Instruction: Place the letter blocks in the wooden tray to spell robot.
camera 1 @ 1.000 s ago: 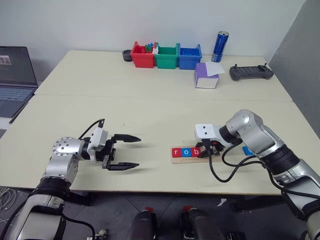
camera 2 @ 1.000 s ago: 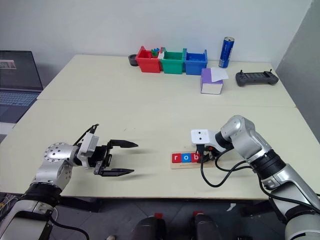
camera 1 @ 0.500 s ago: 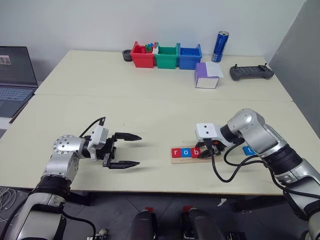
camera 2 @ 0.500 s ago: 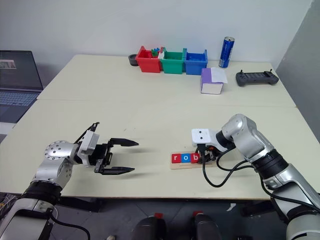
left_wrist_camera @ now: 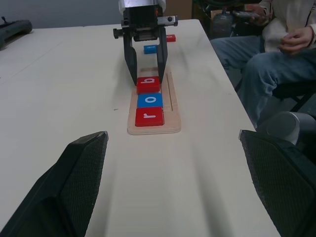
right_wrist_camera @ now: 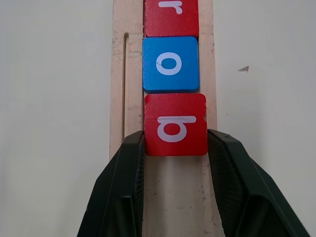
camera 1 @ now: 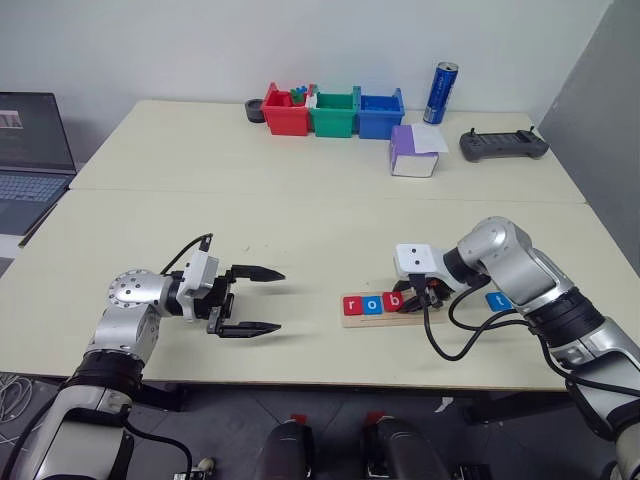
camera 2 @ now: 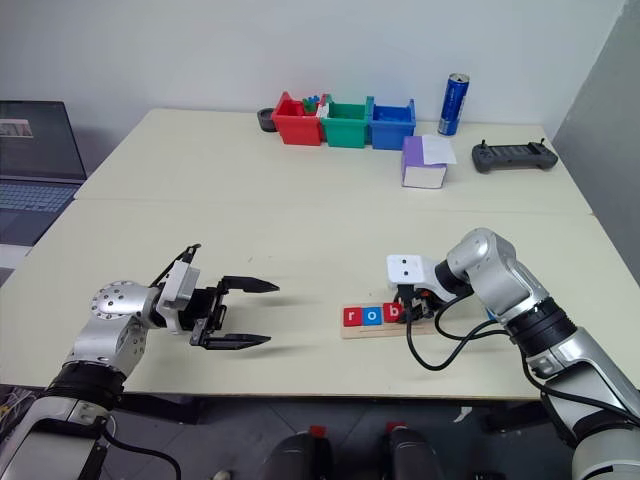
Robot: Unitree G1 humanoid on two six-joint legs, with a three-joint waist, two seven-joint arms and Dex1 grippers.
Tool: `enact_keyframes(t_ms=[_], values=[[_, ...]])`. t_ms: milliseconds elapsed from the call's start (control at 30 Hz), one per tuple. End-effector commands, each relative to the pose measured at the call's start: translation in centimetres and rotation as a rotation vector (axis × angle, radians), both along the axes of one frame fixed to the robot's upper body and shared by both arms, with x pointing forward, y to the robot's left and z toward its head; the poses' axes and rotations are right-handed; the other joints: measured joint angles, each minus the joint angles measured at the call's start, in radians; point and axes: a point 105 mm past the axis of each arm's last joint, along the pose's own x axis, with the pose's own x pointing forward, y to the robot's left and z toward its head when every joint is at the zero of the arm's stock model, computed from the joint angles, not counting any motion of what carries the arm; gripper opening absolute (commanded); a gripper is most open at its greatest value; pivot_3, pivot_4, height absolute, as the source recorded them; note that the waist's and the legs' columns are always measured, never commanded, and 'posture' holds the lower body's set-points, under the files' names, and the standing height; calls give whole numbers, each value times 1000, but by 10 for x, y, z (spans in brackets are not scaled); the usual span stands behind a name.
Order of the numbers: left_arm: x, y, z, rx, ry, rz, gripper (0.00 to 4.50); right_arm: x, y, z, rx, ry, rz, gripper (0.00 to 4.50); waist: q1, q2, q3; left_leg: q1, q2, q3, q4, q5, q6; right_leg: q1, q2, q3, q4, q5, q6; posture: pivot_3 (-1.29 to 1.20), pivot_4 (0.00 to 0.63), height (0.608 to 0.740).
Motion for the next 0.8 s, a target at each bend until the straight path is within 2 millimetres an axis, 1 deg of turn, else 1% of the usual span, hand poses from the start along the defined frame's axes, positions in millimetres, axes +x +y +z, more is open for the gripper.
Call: enact_keyframes(t_ms=[33,400,467,500,567,667,700,767,800], values=[[-1,1,9,-2,-36,-10,4500,2,3,9,5,-37,21,1462,0,0,0,0,0,0,0,0,0,0,0,0,0,0,0,0,150,740],[-3,-1,12,-6,-37,-17,4500,1,6,9,9,-31,35,1462,0,0,0,0,0,0,0,0,0,0,0,0,0,0,0,0,150,740],[-3,0,11,-6,-36,-15,4500,1,6,8,8,-32,34,2181,0,0,0,0,0,0,0,0,0,0,0,0,0,0,0,0,150,740],[-3,0,11,-6,-36,-13,4500,1,6,8,7,-32,35,2425,0,0,0,0,0,0,0,0,0,0,0,0,0,0,0,0,150,740],[-3,1,10,-6,-34,-9,4500,1,6,8,6,-31,36,3102,0,0,0,0,0,0,0,0,0,0,0,0,0,0,0,0,150,740],[-3,4,9,-2,-32,-1,4500,1,6,10,12,-38,40,4215,0,0,0,0,0,0,0,0,0,0,0,0,0,0,0,0,150,740],[-3,5,8,-1,-31,2,4500,1,6,14,22,-41,45,4464,0,0,0,0,0,0,0,0,0,0,0,0,0,0,0,0,150,740],[-3,6,8,0,-30,5,4500,0,7,20,38,-46,52,4464,0,0,0,0,0,0,0,0,0,0,0,0,0,0,0,0,150,740],[-3,6,7,1,-29,6,4500,0,7,27,56,-53,52,4464,0,0,0,0,0,0,0,0,0,0,0,0,0,0,0,0,150,740]])
